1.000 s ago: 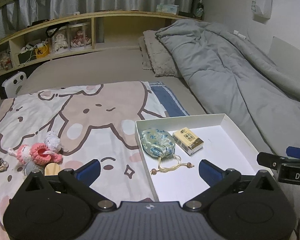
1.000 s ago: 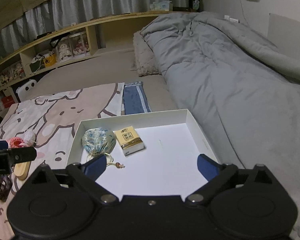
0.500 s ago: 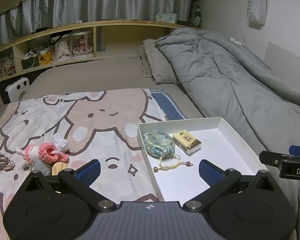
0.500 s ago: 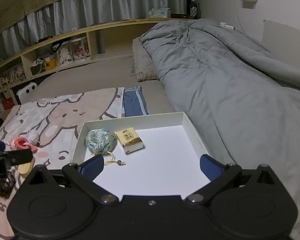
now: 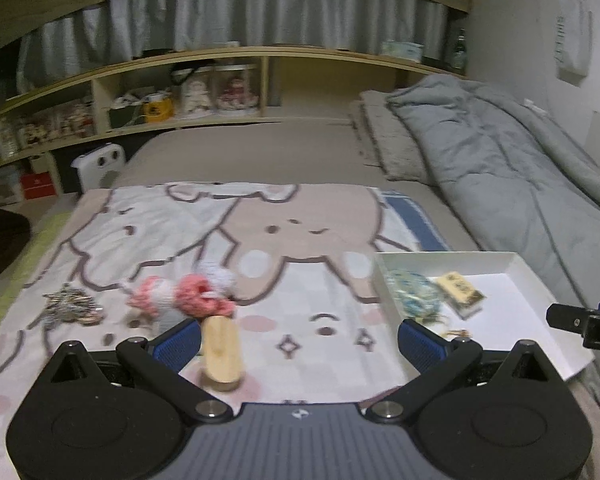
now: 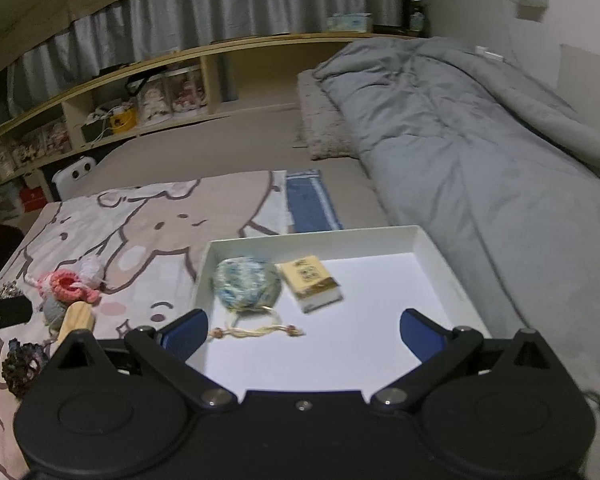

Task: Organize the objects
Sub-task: 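Withdraw both open tools from the box back toward the remaining items, then grasp the oval wooden block with the right tool while the left tool grasps the crocheted scrunchie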

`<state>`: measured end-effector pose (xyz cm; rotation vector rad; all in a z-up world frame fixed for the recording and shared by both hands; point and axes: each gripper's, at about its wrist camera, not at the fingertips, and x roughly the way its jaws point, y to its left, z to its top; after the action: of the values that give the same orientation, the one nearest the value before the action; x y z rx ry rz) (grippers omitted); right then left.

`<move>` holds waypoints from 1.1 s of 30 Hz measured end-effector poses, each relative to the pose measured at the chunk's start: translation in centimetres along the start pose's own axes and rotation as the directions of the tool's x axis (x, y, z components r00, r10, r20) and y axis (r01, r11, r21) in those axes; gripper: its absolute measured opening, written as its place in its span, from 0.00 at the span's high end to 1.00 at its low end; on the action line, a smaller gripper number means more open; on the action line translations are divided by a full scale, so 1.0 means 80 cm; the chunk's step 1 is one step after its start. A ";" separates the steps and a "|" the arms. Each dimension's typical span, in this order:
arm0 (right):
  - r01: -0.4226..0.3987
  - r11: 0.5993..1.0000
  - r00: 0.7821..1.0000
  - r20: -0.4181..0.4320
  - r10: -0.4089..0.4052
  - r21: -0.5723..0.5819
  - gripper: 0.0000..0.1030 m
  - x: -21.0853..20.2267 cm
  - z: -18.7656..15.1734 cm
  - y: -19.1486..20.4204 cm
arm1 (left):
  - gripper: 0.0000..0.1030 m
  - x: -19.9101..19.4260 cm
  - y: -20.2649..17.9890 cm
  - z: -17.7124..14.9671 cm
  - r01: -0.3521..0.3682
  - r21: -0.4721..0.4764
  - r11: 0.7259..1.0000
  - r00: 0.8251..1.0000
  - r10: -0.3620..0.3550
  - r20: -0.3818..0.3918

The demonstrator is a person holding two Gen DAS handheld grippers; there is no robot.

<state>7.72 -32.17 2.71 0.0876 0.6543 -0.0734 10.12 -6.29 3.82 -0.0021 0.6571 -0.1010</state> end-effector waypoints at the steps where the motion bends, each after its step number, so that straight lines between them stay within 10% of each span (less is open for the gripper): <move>1: -0.009 1.000 1.000 -0.001 0.009 -0.001 0.00 0.003 0.001 0.008 | 0.00 0.000 0.008 -0.001 -0.013 -0.005 1.000 1.000 0.013 -0.001; 15: -0.160 0.985 0.986 -0.048 0.157 -0.070 0.00 0.047 0.005 0.126 | 0.00 0.002 0.103 -0.026 -0.167 -0.043 0.985 0.986 0.166 -0.029; 33: -0.337 0.941 0.938 -0.103 0.331 -0.044 0.00 0.125 0.004 0.203 | 0.09 0.071 0.163 -0.081 -0.120 -0.209 0.971 0.974 0.074 -0.212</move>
<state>17.38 -16.47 -2.19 0.1428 0.7274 0.2810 11.81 6.32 -5.23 -0.1757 0.8693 0.0686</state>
